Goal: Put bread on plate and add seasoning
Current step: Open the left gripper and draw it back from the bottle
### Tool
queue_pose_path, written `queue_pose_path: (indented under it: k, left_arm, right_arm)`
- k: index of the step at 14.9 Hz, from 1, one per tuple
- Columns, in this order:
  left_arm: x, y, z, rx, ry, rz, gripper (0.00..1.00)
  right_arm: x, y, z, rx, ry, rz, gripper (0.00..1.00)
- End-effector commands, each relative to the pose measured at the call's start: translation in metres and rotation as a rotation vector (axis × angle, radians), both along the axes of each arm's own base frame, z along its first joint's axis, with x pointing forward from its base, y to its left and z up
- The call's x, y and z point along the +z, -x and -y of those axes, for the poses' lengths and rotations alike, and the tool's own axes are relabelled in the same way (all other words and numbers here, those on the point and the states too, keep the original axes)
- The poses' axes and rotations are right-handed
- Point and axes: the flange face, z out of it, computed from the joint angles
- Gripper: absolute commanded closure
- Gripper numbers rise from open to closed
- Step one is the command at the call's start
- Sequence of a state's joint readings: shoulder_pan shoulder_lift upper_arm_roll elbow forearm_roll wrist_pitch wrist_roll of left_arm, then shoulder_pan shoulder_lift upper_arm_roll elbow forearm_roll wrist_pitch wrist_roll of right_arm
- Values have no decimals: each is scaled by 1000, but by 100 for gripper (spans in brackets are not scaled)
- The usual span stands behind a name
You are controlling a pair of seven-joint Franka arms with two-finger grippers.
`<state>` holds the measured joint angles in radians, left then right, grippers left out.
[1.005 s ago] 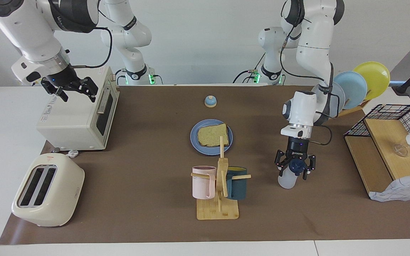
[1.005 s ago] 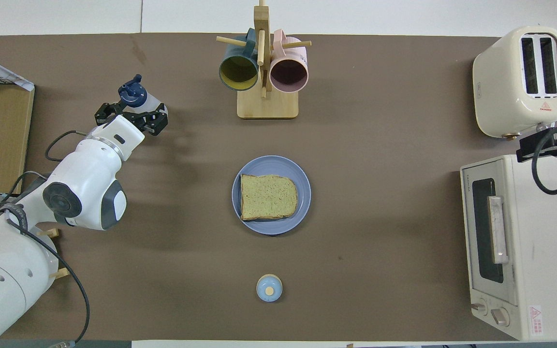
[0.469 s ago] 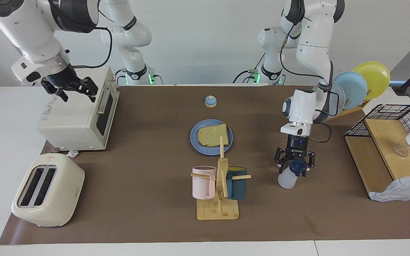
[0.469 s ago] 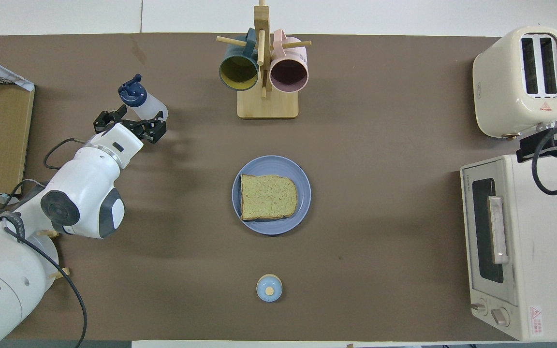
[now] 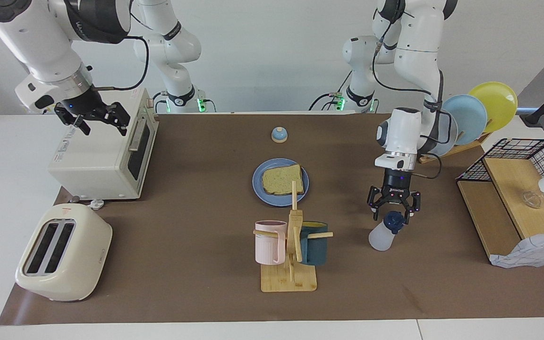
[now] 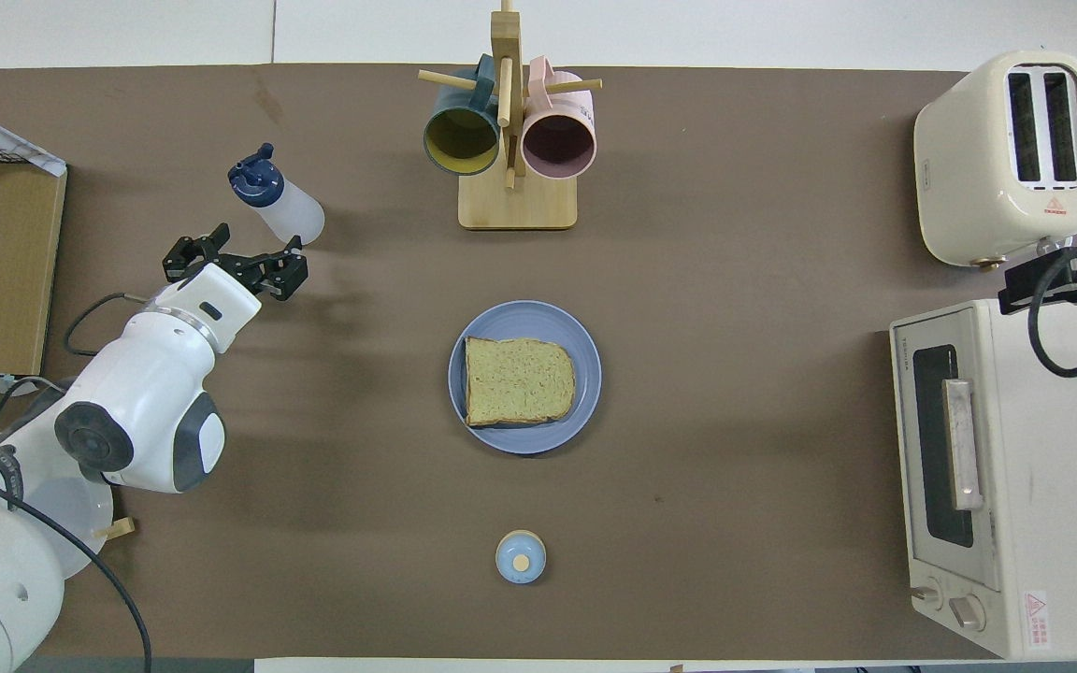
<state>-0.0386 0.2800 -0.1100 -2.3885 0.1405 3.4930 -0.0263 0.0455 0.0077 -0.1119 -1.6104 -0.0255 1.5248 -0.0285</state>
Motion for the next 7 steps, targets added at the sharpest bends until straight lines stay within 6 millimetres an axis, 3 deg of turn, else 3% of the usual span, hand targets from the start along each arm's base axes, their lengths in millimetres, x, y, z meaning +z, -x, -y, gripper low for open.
queue_pose_path:
  k: [1, 7]
  left_arm:
    - [15, 35, -6, -7, -16, -5, 0]
    - [35, 50, -3, -12, -76, -108, 0]
  right_arm:
    - [3, 7, 4, 16, -4, -8, 0]
    - [3, 7, 4, 16, -4, -8, 0]
